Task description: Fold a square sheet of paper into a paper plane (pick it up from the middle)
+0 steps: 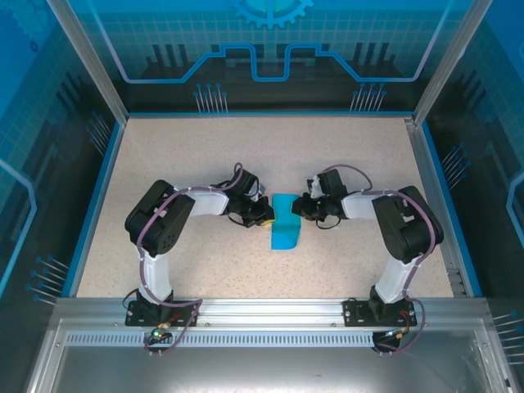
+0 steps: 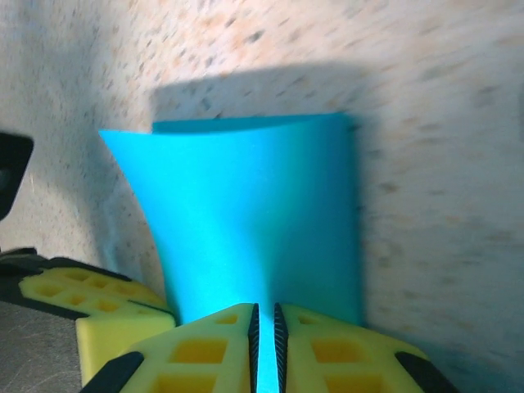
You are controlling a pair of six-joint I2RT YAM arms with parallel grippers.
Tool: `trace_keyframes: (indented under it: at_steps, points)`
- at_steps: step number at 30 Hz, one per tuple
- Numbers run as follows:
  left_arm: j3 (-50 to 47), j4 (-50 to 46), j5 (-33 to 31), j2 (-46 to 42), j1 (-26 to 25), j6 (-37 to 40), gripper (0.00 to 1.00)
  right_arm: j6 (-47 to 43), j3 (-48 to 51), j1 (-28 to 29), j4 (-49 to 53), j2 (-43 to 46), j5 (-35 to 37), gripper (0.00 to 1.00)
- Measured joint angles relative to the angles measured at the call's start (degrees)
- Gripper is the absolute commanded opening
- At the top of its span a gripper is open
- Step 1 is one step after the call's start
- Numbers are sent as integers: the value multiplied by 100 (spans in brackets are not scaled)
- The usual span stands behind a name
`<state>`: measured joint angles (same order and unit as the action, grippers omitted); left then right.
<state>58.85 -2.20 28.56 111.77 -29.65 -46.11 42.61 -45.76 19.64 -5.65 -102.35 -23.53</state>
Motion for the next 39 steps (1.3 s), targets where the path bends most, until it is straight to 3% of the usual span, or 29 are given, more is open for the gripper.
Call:
trace_keyframes:
  at_steps: [5,10,23,35,39]
  points:
    - [11,-9,0,2,0,13,0,-7,87,-173,133,409,376,18]
    - [28,-39,0,4,0,17,0,-70,-81,0,219,616,398,18]
    - [37,-59,-2,7,0,17,0,-63,-721,208,212,-389,310,18]
    - [37,-63,-4,4,0,125,0,153,-800,39,208,-553,212,18]
    - [37,-63,-4,4,0,125,0,149,-800,-26,269,-444,544,18]
